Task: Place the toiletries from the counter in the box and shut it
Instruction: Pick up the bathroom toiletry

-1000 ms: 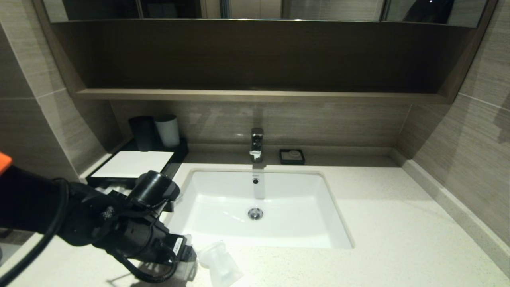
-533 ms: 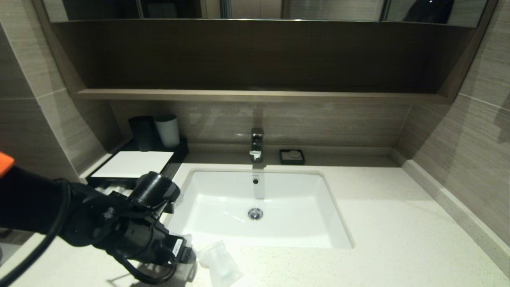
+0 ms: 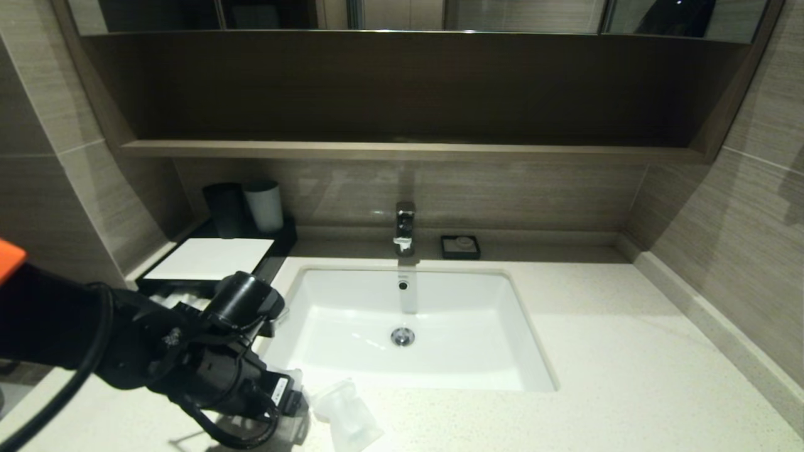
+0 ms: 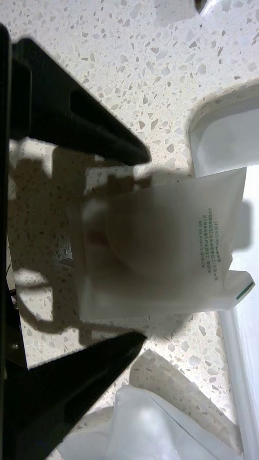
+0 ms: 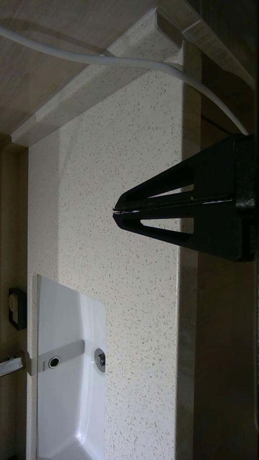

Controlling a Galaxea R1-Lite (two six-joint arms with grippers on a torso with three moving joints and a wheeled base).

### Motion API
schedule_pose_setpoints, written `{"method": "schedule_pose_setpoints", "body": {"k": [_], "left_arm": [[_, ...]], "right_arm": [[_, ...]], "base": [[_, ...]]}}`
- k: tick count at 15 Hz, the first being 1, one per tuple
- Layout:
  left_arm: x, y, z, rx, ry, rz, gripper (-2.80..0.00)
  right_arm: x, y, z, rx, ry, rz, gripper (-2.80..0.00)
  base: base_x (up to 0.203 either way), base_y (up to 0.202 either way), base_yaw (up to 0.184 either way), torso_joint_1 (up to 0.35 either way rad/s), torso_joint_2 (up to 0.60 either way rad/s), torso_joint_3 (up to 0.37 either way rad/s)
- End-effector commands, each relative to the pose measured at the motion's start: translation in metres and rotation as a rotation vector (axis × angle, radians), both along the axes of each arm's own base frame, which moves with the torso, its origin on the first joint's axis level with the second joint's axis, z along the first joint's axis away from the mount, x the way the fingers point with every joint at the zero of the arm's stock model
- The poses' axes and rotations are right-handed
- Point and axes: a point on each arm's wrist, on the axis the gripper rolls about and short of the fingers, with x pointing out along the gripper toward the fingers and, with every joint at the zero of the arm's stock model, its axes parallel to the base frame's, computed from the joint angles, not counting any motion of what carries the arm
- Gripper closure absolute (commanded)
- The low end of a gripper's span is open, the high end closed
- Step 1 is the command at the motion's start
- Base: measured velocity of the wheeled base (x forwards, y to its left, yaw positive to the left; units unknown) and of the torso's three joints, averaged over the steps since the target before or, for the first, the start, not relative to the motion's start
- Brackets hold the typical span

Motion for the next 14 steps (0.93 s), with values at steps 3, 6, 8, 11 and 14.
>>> {"method": "schedule_pose_setpoints", "body": {"k": [3,6,8,11,14], "left_arm": [[0.0,0.0,-0.001,0.003,0.005,0.002,0.0],[0.0,0.0,-0.001,0.003,0.005,0.002,0.0],[0.0,0.0,-0.001,0.004,0.003,0.003,0.0],[-0.001,0.001,0.004,-0.001,-0.014,0.006,0.0],[-0.002,0.002,0.01,0.032,-0.055,0.037,0.0]], "right_arm": [[0.0,0.0,0.0,-0.001,0.001,0.0,0.0],[0.0,0.0,0.0,-0.001,0.001,0.0,0.0],[0.0,0.0,0.0,-0.001,0.001,0.0,0.0],[0.0,0.0,0.0,-0.001,0.001,0.0,0.0],[0.0,0.0,0.0,0.001,0.001,0.0,0.0]], "base": [[0.0,0.0,0.0,0.0,0.0,0.0],[0.0,0.0,0.0,0.0,0.0,0.0],[0.0,0.0,0.0,0.0,0.0,0.0],[0.0,0.0,0.0,0.0,0.0,0.0],[0.0,0.0,0.0,0.0,0.0,0.0]]}}
